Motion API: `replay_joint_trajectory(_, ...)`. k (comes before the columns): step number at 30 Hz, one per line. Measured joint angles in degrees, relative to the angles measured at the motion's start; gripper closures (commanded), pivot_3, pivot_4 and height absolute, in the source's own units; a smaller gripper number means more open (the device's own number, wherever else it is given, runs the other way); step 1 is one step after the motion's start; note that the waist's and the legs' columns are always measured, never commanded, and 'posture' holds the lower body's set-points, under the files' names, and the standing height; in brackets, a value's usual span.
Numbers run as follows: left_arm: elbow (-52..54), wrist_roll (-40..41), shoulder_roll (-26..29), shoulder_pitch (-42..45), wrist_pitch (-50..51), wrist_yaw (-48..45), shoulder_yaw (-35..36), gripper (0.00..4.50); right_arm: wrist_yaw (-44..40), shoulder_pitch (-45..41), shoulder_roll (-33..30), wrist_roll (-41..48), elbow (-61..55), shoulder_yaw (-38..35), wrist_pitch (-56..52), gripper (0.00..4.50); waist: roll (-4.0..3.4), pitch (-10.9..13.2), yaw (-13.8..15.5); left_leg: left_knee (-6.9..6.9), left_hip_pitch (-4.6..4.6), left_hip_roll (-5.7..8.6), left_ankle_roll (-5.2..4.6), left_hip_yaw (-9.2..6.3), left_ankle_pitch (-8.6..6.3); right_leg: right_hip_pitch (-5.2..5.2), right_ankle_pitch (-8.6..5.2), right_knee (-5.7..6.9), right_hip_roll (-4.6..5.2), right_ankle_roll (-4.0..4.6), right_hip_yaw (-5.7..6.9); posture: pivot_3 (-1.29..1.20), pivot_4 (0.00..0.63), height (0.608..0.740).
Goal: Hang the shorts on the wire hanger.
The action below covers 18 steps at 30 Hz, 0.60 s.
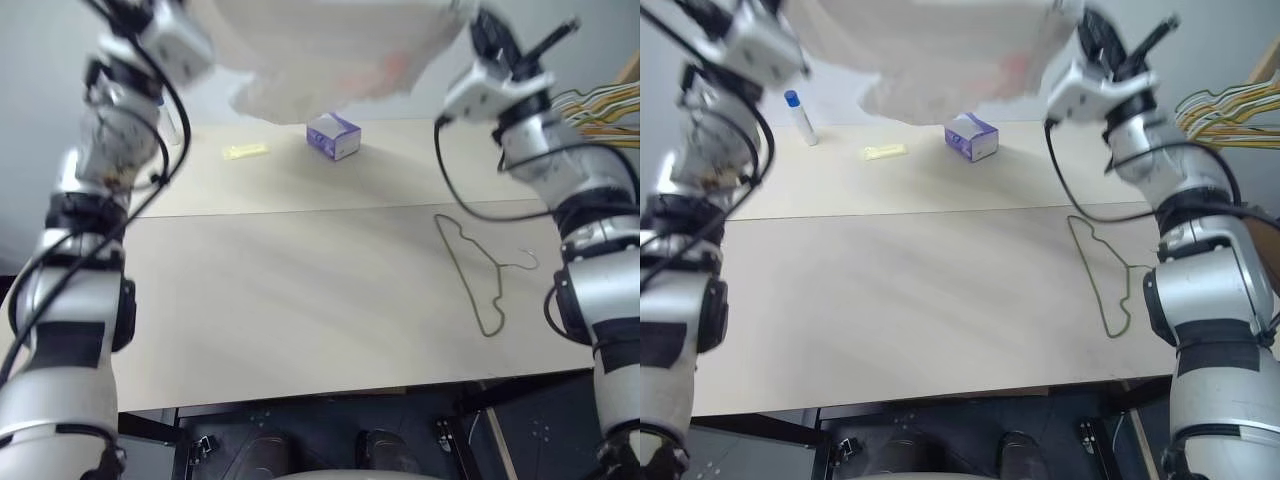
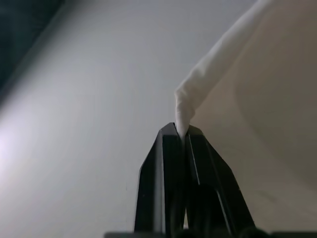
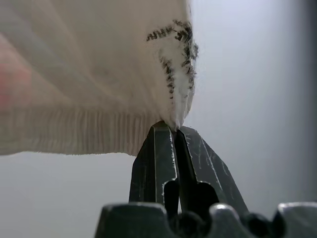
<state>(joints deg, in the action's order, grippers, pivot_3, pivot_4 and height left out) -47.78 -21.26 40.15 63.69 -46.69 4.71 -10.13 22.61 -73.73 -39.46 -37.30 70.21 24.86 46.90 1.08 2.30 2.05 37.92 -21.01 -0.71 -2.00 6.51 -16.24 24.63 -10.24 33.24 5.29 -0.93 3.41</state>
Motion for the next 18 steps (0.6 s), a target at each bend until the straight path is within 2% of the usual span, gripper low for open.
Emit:
replay_joint_trajectory(4,14.24,11.42,1.55,-17.12,-0.06,-16.52,-1.36,4.48,-9.78,8.23,-1.02,-0.76,0.16,2.92,8.63,4.5,-0.01,0.01,-2.14,0.28,0.05,-0.1,-0.01,-0.05,0.01,-0.03,0.01,0.31,0.0,0.02,-0.02,0.18,0.0,0.74)
replay_joint_trajectory(8,30.43,21.25,7.71,-32.83,7.0,-31.75,-2.55,4.48,-17.08,14.53,-1.17,-0.79,0.08,4.05,13.86,4.5,-0.03,0.02,-3.56,0.45,0.19,-0.17,-0.01,0.0,0.01,0.02,-0.04,0.72,-0.02,0.06,-0.27,0.18,0.0,0.74)
replay_joint_trajectory(13,43.81,27.72,16.43,-46.47,14.78,-46.05,-2.08,4.48,-17.48,18.21,-2.46,-4.69,-3.74,6.13,17.93,4.5,-0.09,0.06,-2.89,0.94,0.56,-0.26,-0.19,0.07,-0.11,-0.17,-0.04,0.91,0.0,0.07,-0.63,0.17,0.0,0.74)
replay_joint_trajectory(18,51.8,30.52,24.06,-56.73,21.54,-56.77,-1.22,4.48,-16.68,22.04,-4.79,-8.8,-7.6,7.65,19.68,4.5,-0.09,0.07,-1.89,1.08,0.89,-0.29,-0.86,0.06,-0.22,-0.28,-0.16,1.39,0.17,-0.11,-1.04,0.16,0.0,0.74)
